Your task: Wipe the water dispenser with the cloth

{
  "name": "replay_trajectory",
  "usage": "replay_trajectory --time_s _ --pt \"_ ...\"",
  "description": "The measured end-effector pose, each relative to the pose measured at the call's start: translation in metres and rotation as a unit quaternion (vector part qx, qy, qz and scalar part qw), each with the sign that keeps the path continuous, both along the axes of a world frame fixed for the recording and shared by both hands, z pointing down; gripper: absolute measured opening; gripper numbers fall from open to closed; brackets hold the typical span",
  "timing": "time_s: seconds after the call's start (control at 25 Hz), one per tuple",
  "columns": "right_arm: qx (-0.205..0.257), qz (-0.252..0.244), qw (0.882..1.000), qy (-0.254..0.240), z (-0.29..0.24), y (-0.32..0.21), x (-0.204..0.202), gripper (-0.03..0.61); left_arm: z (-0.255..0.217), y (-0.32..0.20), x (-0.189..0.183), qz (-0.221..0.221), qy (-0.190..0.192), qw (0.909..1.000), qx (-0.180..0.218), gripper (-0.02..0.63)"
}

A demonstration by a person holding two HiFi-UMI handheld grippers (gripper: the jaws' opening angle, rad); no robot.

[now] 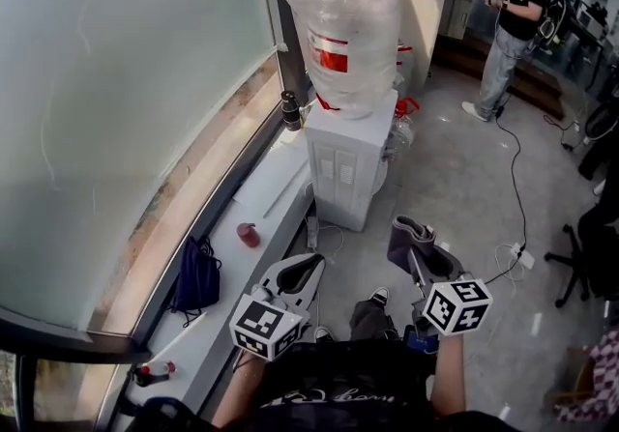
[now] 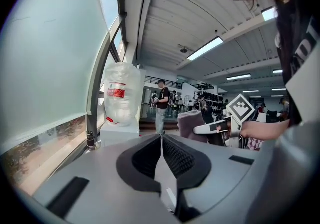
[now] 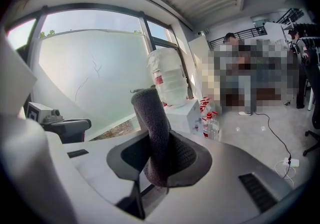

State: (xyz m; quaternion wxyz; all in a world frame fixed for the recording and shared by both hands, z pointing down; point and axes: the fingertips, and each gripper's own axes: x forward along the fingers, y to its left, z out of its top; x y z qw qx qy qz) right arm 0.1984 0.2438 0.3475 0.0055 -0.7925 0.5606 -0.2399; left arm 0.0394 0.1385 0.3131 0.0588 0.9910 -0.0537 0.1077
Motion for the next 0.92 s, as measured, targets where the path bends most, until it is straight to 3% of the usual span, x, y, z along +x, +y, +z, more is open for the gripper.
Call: replay_trajectory --time_s 0.32,0.92 --pt "-0.002 -0.008 1.0 0.011 -0.001 0.014 -0.004 0.103 -0.004 0.025 0.01 0.022 0.004 0.9997 0.013 0.02" --pt "-0.005 -0.029 0.999 0.035 -0.004 0.009 -0.014 0.103 -0.003 0.035 0.002 0.02 0.008 0.9995 0.023 0.02"
